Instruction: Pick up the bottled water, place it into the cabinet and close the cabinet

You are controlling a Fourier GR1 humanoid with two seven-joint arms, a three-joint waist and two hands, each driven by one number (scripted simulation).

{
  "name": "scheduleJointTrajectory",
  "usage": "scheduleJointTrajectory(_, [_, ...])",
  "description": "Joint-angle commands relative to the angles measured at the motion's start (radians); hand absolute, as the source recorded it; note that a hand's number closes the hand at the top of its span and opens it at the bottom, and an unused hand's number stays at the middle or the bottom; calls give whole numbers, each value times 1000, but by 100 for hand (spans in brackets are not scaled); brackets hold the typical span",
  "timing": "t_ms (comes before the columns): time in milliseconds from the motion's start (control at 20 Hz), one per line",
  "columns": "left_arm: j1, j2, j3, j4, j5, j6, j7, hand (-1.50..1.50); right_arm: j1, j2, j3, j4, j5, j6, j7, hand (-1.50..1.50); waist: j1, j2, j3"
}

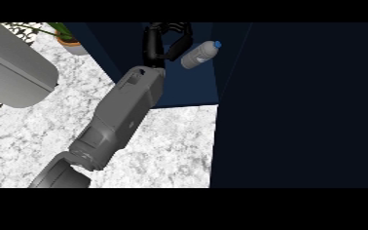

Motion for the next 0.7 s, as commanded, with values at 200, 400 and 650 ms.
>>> scheduleJointTrajectory(200, [53,-8,-42,-73,85,-119,-25,150,22,-3,16,-126,-11,-20,90,-150,26,-15,1])
scheduleJointTrajectory(400, [157,-8,-165,-234,160,-147,20,150,26,-5,49,-132,15,-31,102,-150,35,-25,1])
scheduleJointTrajectory(650, [269,-8,-284,-415,264,-277,71,-150,-8,12,91,-119,53,-56,110,-150,44,-26,0])
